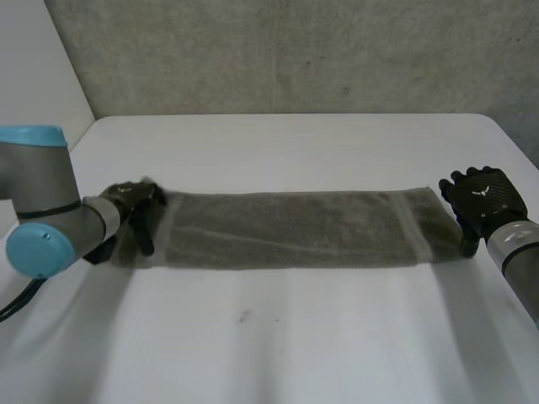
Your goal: Fold the towel.
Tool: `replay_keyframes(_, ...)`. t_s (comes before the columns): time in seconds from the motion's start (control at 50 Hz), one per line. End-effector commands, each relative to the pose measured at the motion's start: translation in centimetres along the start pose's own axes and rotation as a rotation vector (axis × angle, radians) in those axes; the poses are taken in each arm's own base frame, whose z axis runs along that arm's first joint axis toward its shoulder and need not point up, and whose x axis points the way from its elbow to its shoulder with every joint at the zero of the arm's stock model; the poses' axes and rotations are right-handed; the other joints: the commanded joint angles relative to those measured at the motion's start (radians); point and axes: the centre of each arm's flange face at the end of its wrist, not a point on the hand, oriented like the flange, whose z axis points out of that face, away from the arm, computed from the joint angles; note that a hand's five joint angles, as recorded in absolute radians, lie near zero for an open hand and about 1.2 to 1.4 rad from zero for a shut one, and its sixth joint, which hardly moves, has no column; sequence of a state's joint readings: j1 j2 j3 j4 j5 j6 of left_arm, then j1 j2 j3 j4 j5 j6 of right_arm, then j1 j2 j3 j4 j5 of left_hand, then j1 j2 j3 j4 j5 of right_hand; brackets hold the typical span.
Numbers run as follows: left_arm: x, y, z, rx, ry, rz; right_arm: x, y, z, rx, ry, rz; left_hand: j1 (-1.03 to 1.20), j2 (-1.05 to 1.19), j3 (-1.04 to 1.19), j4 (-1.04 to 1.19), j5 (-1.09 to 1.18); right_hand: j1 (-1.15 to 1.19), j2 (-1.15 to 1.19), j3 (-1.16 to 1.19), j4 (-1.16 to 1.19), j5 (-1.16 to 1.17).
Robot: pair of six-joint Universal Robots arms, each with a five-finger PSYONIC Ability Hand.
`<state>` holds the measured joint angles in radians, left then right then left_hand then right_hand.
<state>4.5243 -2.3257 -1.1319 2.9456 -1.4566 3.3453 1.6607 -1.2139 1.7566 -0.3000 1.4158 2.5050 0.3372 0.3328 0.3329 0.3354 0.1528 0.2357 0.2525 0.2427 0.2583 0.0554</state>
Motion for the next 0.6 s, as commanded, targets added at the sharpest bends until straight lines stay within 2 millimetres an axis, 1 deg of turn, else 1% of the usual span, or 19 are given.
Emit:
replay_keyframes(0.02, -0.5, -1.4, 2.0, 0.065, -0.016, 0.002, -0.4, 0.5, -0.3, -0.016, -0.013, 0.005, -0.149, -0.145, -0.145, -0.147, -0.139, -0.061, -0.078, -0.068, -0.084, -0.055)
replay_keyframes(0.12, -0.3, -1.1, 1.9, 0.048, -0.012, 0.0, -0.7, 0.7, -0.5, -0.009, -0.042, 0.009, -0.153, -0.149, -0.149, -0.151, -0.143, -0.061, -0.078, -0.068, -0.084, -0.055)
replay_keyframes(0.16, -0.2, -0.7, 1.8, 0.036, -0.009, -0.001, -0.9, 0.7, -0.4, 0.0, -0.062, 0.012, -0.153, -0.149, -0.149, -0.151, -0.143, -0.061, -0.078, -0.068, -0.084, -0.055)
replay_keyframes(0.2, 0.2, 0.1, 1.2, 0.004, 0.001, -0.003, -1.1, 0.8, -0.4, 0.007, -0.082, 0.016, -0.153, -0.149, -0.149, -0.151, -0.143, -0.061, -0.078, -0.068, -0.084, -0.055)
replay_keyframes(0.22, 0.2, 0.1, 1.2, 0.004, 0.001, -0.003, -1.3, 1.1, -0.3, 0.005, -0.098, 0.021, -0.153, -0.149, -0.149, -0.151, -0.143, -0.039, -0.056, -0.046, -0.062, -0.034)
replay_keyframes(0.26, 0.6, 0.4, 0.3, -0.013, 0.012, -0.004, -1.3, 1.5, -0.1, 0.001, -0.112, 0.025, -0.153, -0.149, -0.149, -0.151, -0.143, -0.001, -0.018, -0.008, -0.024, 0.005)
replay_keyframes(0.32, 0.7, 0.7, -0.1, -0.023, 0.017, -0.004, -1.3, 2.1, 0.4, -0.007, -0.122, 0.033, -0.153, -0.149, -0.149, -0.151, -0.143, 0.081, 0.064, 0.074, 0.058, 0.087)
replay_keyframes(0.34, 0.9, 0.8, -0.6, -0.03, 0.019, -0.005, -1.4, 2.4, 0.6, -0.016, -0.125, 0.035, -0.153, -0.149, -0.149, -0.151, -0.143, 0.11, 0.094, 0.103, 0.088, 0.116)
replay_keyframes(0.36, 1.1, 1.0, -1.2, -0.038, 0.025, -0.004, -1.4, 2.4, 0.6, -0.016, -0.125, 0.035, -0.153, -0.149, -0.149, -0.151, -0.143, 0.111, 0.094, 0.104, 0.088, 0.116)
replay_keyframes(0.38, 1.1, 1.0, -1.2, -0.038, 0.025, -0.004, -1.4, 2.8, 0.8, -0.027, -0.126, 0.038, -0.153, -0.149, -0.149, -0.151, -0.143, 0.116, 0.1, 0.109, 0.094, 0.122)
replay_keyframes(0.42, 1.4, 1.1, -2.2, -0.047, 0.031, -0.005, -1.3, 3.0, 1.1, -0.03, -0.125, 0.039, -0.153, -0.149, -0.149, -0.151, -0.143, 0.122, 0.106, 0.115, 0.1, 0.128)
replay_keyframes(0.48, 1.5, 1.2, -2.7, -0.052, 0.034, -0.004, -1.4, 3.5, 1.6, -0.031, -0.12, 0.038, -0.153, -0.149, -0.149, -0.151, -0.143, 0.169, 0.152, 0.162, 0.147, 0.175)
replay_keyframes(0.52, 1.5, 1.2, -3.4, -0.054, 0.036, -0.004, -1.5, 3.7, 1.8, -0.029, -0.12, 0.038, -0.156, -0.152, -0.152, -0.154, -0.146, 0.169, 0.153, 0.162, 0.147, 0.175)
replay_keyframes(0.54, 1.5, 1.2, -3.4, -0.054, 0.036, -0.004, -1.6, 3.9, 2.1, -0.025, -0.116, 0.035, -0.156, -0.152, -0.152, -0.154, -0.146, 0.178, 0.161, 0.171, 0.155, 0.184)
replay_keyframes(0.6, 1.5, 1.0, -4.0, -0.049, 0.035, -0.005, -1.6, 4.2, 2.6, -0.013, -0.105, 0.031, -0.156, -0.152, -0.152, -0.154, -0.146, 0.26, 0.243, 0.253, 0.237, 0.266)
